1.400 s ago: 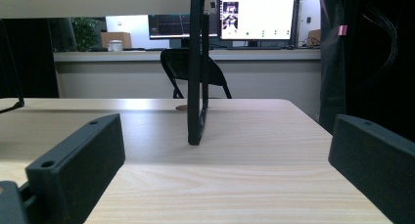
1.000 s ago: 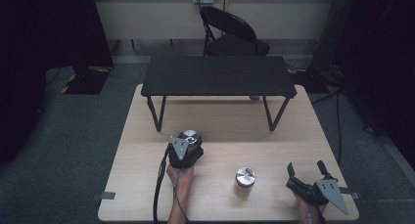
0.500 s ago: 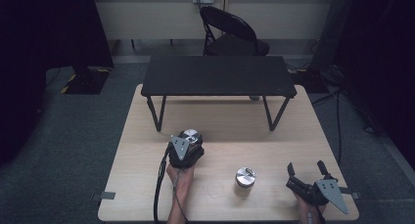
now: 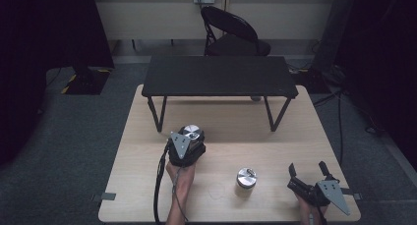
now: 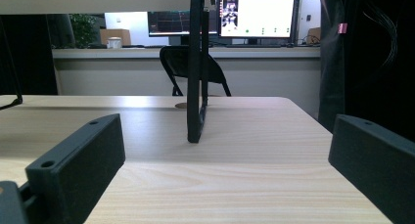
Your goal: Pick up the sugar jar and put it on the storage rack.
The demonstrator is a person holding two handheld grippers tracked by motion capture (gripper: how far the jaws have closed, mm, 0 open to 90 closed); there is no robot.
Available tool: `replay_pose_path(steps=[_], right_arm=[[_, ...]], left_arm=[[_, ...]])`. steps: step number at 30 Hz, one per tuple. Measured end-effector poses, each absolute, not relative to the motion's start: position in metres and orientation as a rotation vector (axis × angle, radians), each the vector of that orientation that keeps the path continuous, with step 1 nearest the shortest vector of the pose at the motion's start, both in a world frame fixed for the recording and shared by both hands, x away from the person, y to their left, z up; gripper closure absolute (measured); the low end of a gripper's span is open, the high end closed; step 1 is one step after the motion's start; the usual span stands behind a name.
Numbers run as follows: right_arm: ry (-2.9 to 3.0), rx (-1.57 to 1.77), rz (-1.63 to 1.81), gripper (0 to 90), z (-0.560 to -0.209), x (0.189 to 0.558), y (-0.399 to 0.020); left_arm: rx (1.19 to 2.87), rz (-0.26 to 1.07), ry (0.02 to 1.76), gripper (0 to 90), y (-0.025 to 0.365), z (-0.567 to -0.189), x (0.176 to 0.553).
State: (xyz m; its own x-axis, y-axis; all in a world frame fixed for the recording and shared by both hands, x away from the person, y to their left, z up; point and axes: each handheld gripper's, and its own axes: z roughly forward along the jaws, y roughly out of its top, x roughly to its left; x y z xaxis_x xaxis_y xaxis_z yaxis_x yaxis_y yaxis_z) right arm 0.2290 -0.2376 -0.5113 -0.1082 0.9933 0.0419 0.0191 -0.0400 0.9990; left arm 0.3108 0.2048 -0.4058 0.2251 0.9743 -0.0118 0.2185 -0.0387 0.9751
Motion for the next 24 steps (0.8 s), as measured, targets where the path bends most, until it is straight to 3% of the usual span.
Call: replay_pose_path(steps=[24], right_arm=[[1.27, 1.202, 1.322, 0.0, -0.513, 0.228, -0.238]], left_arm=[[1.473, 0.957, 1.106, 33.0, 0.203, -0.352, 0.302]])
